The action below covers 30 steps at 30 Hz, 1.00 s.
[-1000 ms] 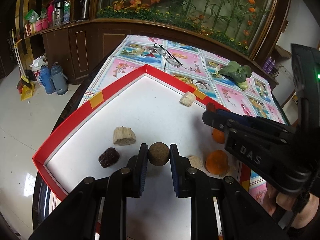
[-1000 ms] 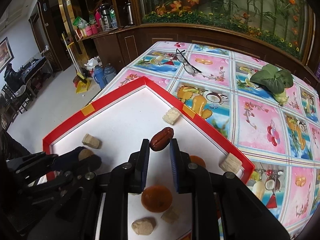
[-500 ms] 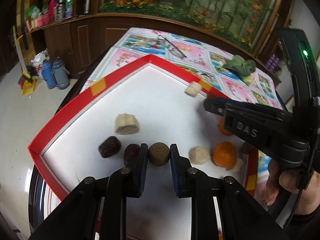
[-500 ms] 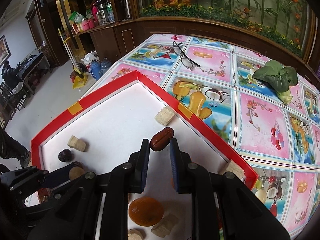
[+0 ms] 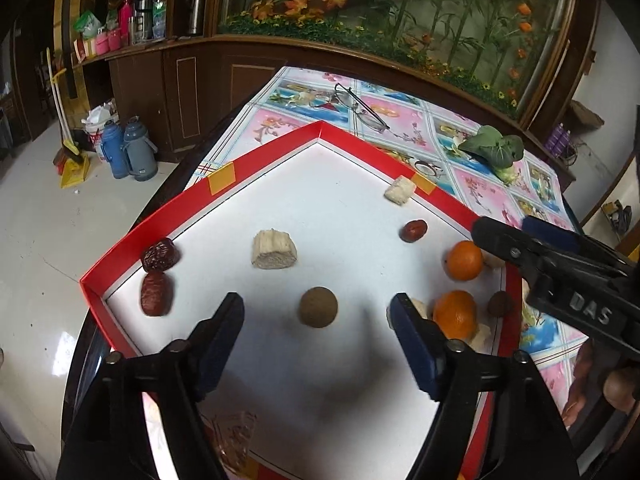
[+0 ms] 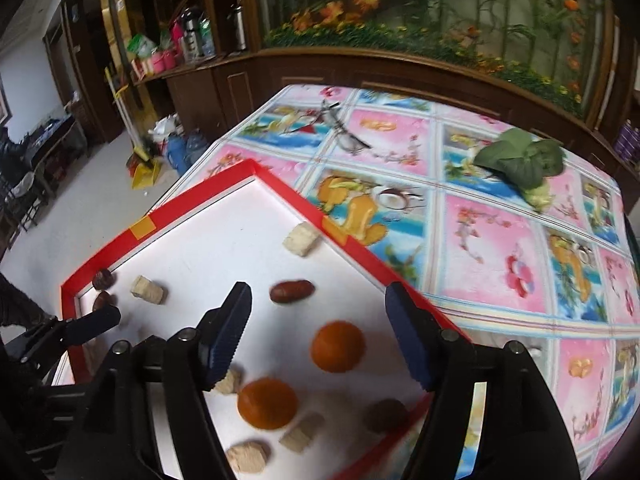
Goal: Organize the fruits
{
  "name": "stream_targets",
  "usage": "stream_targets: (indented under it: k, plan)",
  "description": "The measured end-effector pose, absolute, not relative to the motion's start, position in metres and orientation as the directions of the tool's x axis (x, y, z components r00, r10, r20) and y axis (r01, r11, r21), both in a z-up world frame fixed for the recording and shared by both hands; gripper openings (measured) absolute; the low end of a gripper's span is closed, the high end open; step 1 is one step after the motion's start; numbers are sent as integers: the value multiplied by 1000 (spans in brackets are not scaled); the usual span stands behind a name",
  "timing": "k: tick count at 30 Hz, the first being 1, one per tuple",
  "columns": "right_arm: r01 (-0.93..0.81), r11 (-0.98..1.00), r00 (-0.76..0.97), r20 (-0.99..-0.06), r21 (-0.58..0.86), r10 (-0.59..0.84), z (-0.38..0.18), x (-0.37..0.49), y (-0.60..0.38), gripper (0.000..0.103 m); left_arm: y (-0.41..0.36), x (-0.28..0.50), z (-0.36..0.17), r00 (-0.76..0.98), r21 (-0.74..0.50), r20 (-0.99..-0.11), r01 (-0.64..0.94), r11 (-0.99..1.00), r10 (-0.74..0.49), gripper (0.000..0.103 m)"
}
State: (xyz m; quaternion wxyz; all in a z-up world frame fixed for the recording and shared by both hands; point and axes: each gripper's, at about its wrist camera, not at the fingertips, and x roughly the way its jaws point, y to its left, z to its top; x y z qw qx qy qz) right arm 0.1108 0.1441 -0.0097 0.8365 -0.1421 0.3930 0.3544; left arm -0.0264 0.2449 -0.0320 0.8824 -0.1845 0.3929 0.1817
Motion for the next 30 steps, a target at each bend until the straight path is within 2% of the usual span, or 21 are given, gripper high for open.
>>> stream_targets:
  k: [1, 4, 6, 8, 15, 25, 30]
  plan:
    - [-703, 710, 444, -756, 39, 481, -8, 109, 140, 72, 242, -27, -32, 625, -176, -760, -464, 868, 180, 78]
    - [-699, 715, 455, -751, 32, 479, -8, 103, 130, 83, 237, -27, -33, 615, -164, -767, -462, 871, 182, 78]
    - [-701, 713, 455, -754, 26, 475, -10, 100, 125, 97, 233, -28, -33, 613, -154, -768, -457, 876, 185, 78]
    - [-705, 709, 457, -752, 18, 474, -12, 96, 121, 103, 231, -29, -32, 609, -141, -769, -456, 879, 192, 78]
    - [-707, 707, 479, -742, -9, 469, -15, 89, 110, 103, 230, -44, -26, 615, -128, -757, -474, 871, 223, 80]
    - [-681, 726, 576, -680, -91, 455, 4, 68, 70, 103, 221, -64, -2, 647, -78, -693, -507, 858, 319, 86]
    - [-685, 723, 588, -651, -86, 480, 15, 44, 47, 103, 212, -70, 5, 652, -53, -673, -512, 857, 348, 86]
